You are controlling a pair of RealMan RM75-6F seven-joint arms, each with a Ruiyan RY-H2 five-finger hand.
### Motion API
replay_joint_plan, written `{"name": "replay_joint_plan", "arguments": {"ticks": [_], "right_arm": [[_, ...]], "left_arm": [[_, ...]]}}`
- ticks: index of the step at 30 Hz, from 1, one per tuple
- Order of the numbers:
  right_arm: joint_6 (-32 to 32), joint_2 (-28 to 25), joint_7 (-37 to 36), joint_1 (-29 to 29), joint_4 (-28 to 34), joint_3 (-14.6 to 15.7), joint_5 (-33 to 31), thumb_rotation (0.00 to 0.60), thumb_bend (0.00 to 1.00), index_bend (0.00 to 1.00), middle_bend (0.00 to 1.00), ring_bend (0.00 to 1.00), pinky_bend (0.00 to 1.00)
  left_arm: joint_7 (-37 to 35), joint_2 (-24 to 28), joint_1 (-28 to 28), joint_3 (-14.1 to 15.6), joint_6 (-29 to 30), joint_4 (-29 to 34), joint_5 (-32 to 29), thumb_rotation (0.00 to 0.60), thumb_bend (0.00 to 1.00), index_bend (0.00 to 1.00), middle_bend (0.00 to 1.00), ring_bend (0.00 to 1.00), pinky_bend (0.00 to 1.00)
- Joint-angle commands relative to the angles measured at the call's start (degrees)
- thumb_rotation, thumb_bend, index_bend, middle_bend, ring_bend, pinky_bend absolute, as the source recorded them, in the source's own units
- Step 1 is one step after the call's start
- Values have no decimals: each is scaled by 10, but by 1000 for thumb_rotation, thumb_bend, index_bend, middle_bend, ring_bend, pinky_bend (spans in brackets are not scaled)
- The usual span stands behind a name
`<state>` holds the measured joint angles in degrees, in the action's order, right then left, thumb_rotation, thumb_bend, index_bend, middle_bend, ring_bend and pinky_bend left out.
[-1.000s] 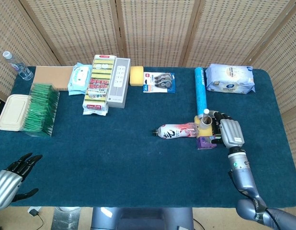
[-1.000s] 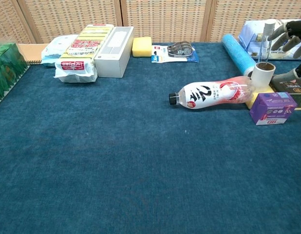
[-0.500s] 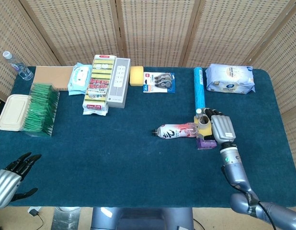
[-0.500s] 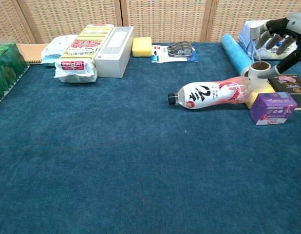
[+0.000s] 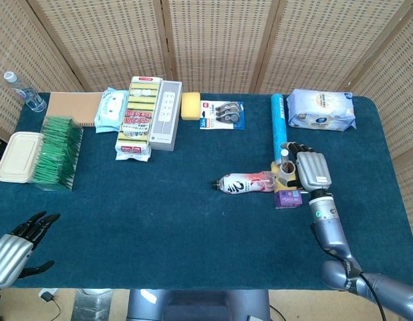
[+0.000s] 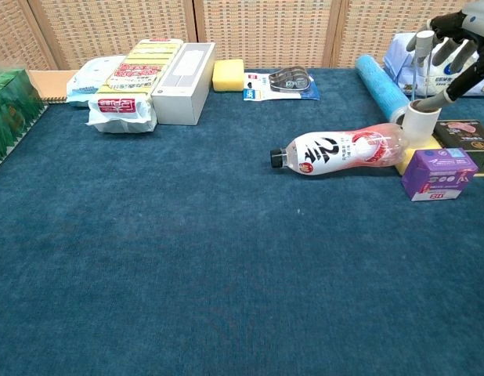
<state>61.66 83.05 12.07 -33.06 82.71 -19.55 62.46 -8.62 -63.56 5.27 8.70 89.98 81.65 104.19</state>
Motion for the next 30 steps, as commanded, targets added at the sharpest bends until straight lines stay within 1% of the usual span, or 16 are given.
{"name": "replay_joint_plan", "arguments": {"ticks": [1,6,11,13,22,24,26,30], "right_arm": [[1,1,-1,-1,-2,2,-1,600,169,272,352,346,349],[2,4,-1,-3,-7,8,-5,600,175,312,405,414,393],[-1,8,2,-8,-14,11,-9,600,183,426,494,510,469],[-1,8,5,-10,-16,12,-10,600,186,451,508,524,484],[1,18,9,-18,-31,13,-14,600,205,482,549,596,546],[3,20,10,-20,-34,13,-14,600,210,489,559,621,592],[4,21,12,-21,-38,12,-14,600,219,498,579,662,679],[7,23,16,-24,-44,12,-14,600,230,514,613,713,774]], "left_arm": [[1,0,0,0,0,1,0,600,114,1,169,105,299],[0,1,0,1,0,0,0,600,114,1,169,105,299],[-1,1,-1,1,1,0,0,600,113,1,170,104,299],[-1,1,-1,1,2,0,0,600,113,2,170,105,299],[-1,1,-2,0,4,-1,-1,600,113,1,170,104,299],[-1,1,-2,0,3,-1,-2,600,114,1,170,104,299],[0,1,-2,-1,1,0,-3,600,114,1,170,105,299],[3,1,0,-1,-3,2,-4,600,114,1,170,105,299]]}}
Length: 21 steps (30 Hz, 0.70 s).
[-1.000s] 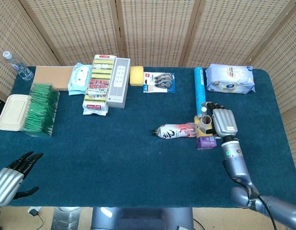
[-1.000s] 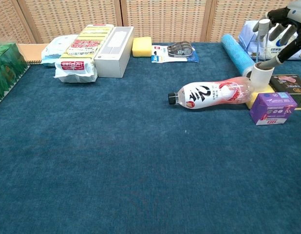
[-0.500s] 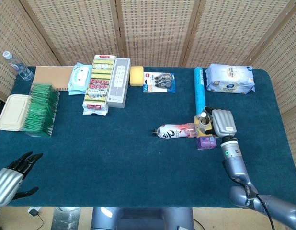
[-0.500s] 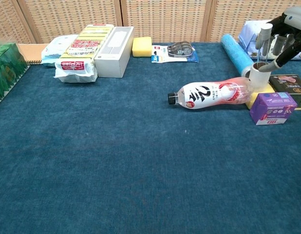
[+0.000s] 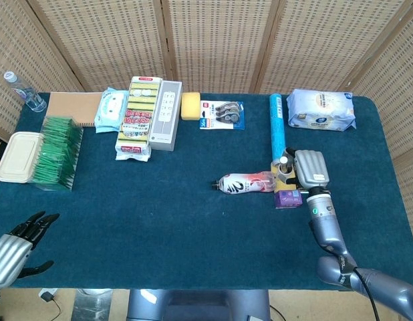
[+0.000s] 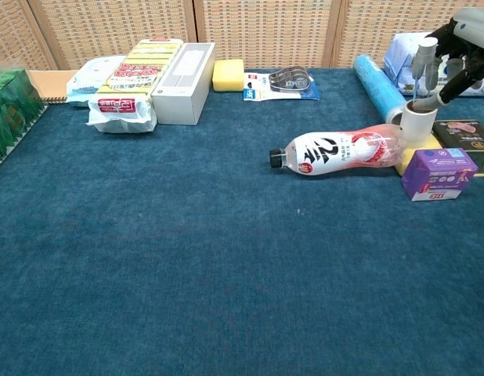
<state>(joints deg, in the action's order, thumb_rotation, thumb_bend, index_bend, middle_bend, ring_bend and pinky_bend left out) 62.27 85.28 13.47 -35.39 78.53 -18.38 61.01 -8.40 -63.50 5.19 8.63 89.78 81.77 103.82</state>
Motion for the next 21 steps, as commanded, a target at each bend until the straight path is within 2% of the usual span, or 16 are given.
{"name": "replay_joint_plan", "arguments": {"ticks": [1,15,21], "right_arm": [[2,1,3,-2,-3,0,1,600,233,520,624,725,790],[20,12,0,-6,-26,-2,7,600,261,586,741,829,862],[31,17,-1,-7,-31,0,14,600,282,634,831,928,915]], "left_arm": [[2,0,1,0,-3,1,-1,600,113,1,170,104,299],[9,1,5,-1,-16,9,-7,600,114,1,170,105,299],[10,2,5,0,-19,10,-8,600,113,1,170,105,299]]}}
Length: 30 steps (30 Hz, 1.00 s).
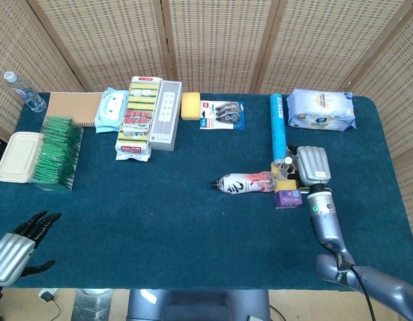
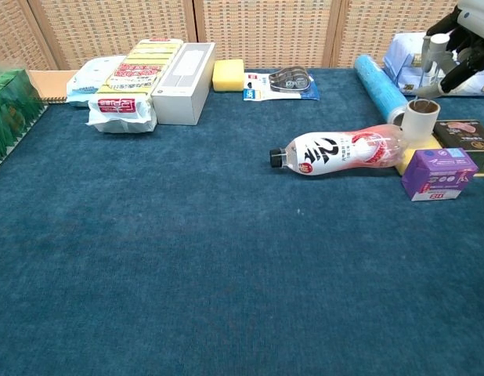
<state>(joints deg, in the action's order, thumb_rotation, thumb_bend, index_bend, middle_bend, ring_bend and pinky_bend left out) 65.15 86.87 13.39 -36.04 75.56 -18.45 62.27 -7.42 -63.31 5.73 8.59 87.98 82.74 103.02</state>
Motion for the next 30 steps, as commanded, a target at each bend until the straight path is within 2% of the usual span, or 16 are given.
{"name": "replay_joint_plan", "arguments": {"ticks": [1,10,30], "right_arm": [[4,2,0,0,-2,1,3,600,287,646,845,945,926],[15,-3,-9,2,11,-4,10,600,318,707,897,1000,991],[65,-90,21,35,159,-13,14,600,381,791,955,1000,1000]], "left_arm": [[0,0,0,0,-1,1,-1,600,114,1,170,104,299],[0,2,1,1,-3,2,-1,600,113,1,170,105,299],[-10,5,-7,7,20,-6,16,600,115,1,170,105,299]]}}
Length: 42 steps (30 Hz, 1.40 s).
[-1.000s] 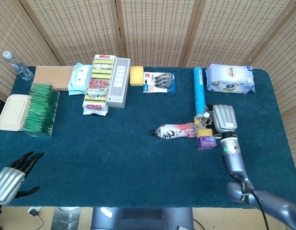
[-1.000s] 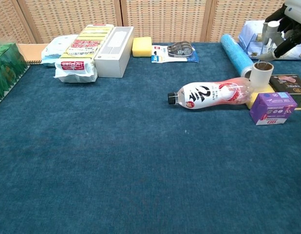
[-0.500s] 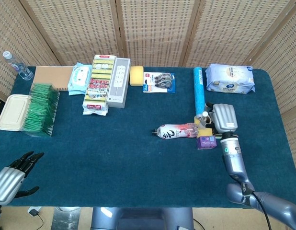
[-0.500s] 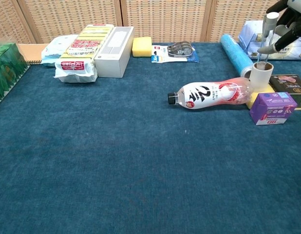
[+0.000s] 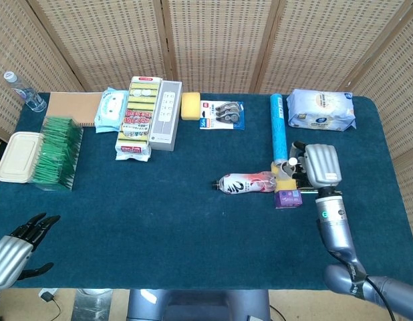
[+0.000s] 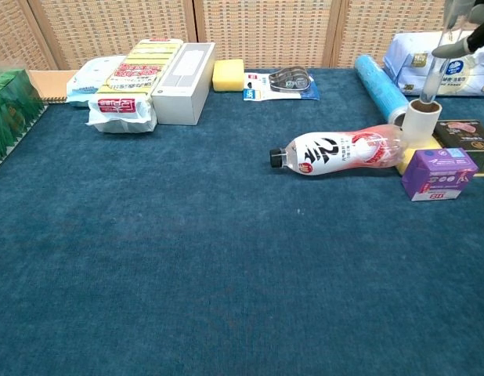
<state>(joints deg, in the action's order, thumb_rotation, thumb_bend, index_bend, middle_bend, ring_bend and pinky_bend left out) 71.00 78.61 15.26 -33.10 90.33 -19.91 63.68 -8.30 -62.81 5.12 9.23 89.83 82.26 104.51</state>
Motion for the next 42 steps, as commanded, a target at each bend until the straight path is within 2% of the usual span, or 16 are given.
{"name": "replay_joint_plan", "arguments": {"ticks": [1,12,25,29,34,37,39,42], "right_arm": [[9,-11,4,8,18,2,1,600,381,792,957,1000,1000],[26,-69,13,30,98,0,0,600,387,795,962,1000,1000],[43,-143,-28,75,196,10,12,600,395,797,971,1000,1000],[47,-180,-48,99,238,25,30,600,399,797,975,1000,1000],[63,-225,-62,141,300,59,63,600,409,798,984,1000,1000],[78,-270,-101,190,366,103,109,600,415,798,986,1000,1000],[80,-292,-129,206,373,115,133,600,418,798,986,1000,1000],[86,-306,-169,217,370,117,138,600,420,798,987,1000,1000]], "left_arm": [[-2,0,-1,0,3,-2,2,600,114,1,170,105,299],[-2,0,-3,2,9,-4,8,600,114,1,178,105,299],[-3,-1,-10,6,26,-11,21,600,113,1,180,104,299],[-4,-1,-11,7,30,-13,23,600,113,2,182,104,299],[-6,-1,-13,8,35,-15,26,600,114,1,183,105,299],[-3,-2,-17,11,44,-18,34,600,114,1,184,107,299],[-1,-3,-18,12,47,-20,37,600,114,1,186,112,299],[1,-4,-20,13,52,-21,42,600,114,1,189,115,299]]}}
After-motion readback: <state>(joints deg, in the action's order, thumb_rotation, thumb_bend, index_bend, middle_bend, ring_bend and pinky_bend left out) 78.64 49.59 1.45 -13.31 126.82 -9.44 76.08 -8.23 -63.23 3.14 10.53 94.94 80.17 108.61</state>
